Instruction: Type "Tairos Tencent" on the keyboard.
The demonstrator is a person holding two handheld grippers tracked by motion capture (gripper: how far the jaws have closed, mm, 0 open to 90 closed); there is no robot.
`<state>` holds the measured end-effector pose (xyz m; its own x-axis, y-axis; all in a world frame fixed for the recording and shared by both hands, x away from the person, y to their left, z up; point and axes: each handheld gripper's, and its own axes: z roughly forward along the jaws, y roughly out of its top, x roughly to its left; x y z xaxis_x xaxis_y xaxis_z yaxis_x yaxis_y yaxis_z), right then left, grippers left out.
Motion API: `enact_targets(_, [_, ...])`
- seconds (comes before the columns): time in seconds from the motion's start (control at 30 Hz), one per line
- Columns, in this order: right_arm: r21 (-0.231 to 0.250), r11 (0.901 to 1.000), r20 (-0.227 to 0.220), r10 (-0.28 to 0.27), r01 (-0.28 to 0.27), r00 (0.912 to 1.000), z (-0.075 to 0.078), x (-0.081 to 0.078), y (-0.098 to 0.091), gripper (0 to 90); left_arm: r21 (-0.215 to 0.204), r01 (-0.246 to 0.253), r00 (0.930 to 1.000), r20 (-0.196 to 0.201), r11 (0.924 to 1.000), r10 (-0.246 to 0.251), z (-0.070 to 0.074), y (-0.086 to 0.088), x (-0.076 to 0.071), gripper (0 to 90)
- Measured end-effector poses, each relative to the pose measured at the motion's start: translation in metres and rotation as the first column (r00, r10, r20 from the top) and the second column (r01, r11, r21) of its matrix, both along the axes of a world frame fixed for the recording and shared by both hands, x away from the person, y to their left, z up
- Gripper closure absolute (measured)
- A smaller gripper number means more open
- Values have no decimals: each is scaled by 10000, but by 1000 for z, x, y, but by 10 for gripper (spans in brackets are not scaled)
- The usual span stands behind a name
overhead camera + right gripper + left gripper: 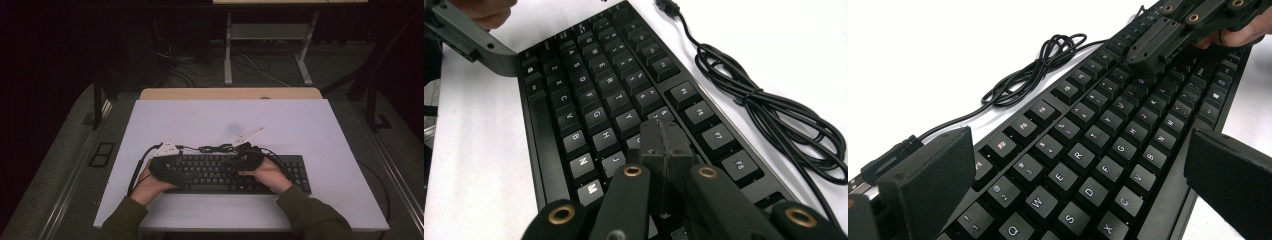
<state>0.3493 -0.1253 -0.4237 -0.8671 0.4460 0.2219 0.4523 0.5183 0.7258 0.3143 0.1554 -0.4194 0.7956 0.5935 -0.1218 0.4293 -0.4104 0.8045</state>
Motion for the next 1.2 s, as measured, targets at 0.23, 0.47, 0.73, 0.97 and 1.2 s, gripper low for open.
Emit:
enact_targets(0.23, [-282,9996,-4,92,-92,10000,-4,0,4,892,9,8,10000,22,10000,-8,0,0,0,0])
enact_targets(0.47, [-459,9989,-51,104,-106,9999,-7,-1,7,892,33,23,10000,37,10000,-23,1,0,0,0])
enact_targets(0.73, [-697,9973,-77,208,-213,9998,-10,-3,8,893,28,5,10000,38,10000,-6,1,0,-1,0])
enact_targets(0.97, [-396,9992,91,94,-90,9999,-3,-1,3,892,12,2,10000,19,10000,-2,0,0,0,0])
enact_targets(1.2, [-105,9999,167,-87,89,9998,3,0,-3,888,29,14,10000,35,10000,-14,1,0,0,0])
